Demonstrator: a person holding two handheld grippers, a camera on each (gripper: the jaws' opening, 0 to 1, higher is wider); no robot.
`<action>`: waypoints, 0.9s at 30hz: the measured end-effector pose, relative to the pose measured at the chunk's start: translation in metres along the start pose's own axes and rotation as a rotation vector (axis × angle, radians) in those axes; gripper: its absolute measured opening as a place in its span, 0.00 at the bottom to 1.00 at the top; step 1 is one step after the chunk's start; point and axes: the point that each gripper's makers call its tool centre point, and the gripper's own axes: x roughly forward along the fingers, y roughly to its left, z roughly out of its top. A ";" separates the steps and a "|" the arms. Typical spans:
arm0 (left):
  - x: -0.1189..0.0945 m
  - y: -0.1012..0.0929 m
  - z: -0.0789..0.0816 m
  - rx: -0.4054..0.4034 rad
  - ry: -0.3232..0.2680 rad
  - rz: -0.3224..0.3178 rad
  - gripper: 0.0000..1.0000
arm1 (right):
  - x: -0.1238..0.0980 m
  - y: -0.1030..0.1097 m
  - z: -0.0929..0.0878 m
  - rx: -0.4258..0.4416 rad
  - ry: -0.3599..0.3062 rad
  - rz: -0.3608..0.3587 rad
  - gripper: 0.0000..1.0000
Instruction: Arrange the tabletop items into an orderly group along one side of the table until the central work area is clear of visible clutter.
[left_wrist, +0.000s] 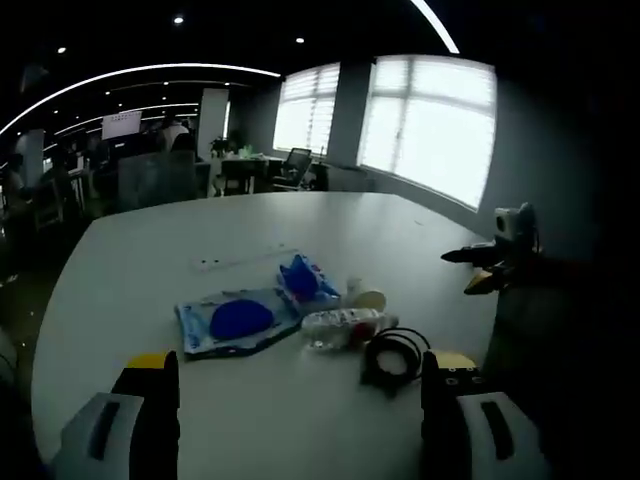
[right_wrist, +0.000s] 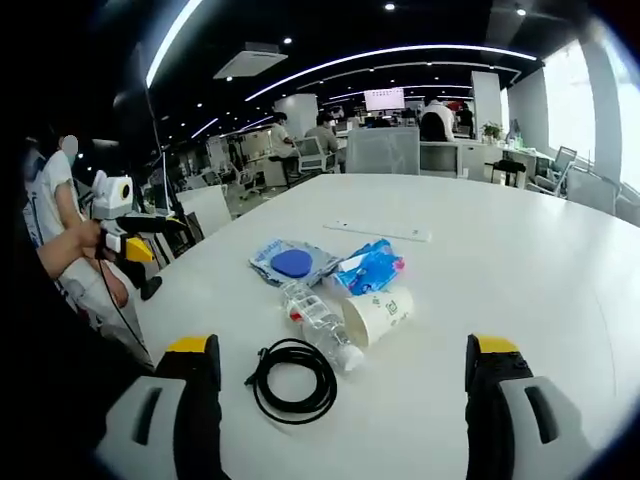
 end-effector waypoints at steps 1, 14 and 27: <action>0.000 0.000 0.000 -0.004 -0.005 -0.001 1.00 | 0.000 0.000 0.000 0.003 0.000 0.000 0.98; 0.004 -0.003 -0.005 0.011 0.018 -0.009 1.00 | -0.003 -0.003 -0.003 0.029 -0.005 -0.014 0.95; 0.002 -0.002 -0.007 0.013 0.018 -0.002 0.99 | -0.001 -0.002 -0.004 0.033 -0.007 -0.008 0.93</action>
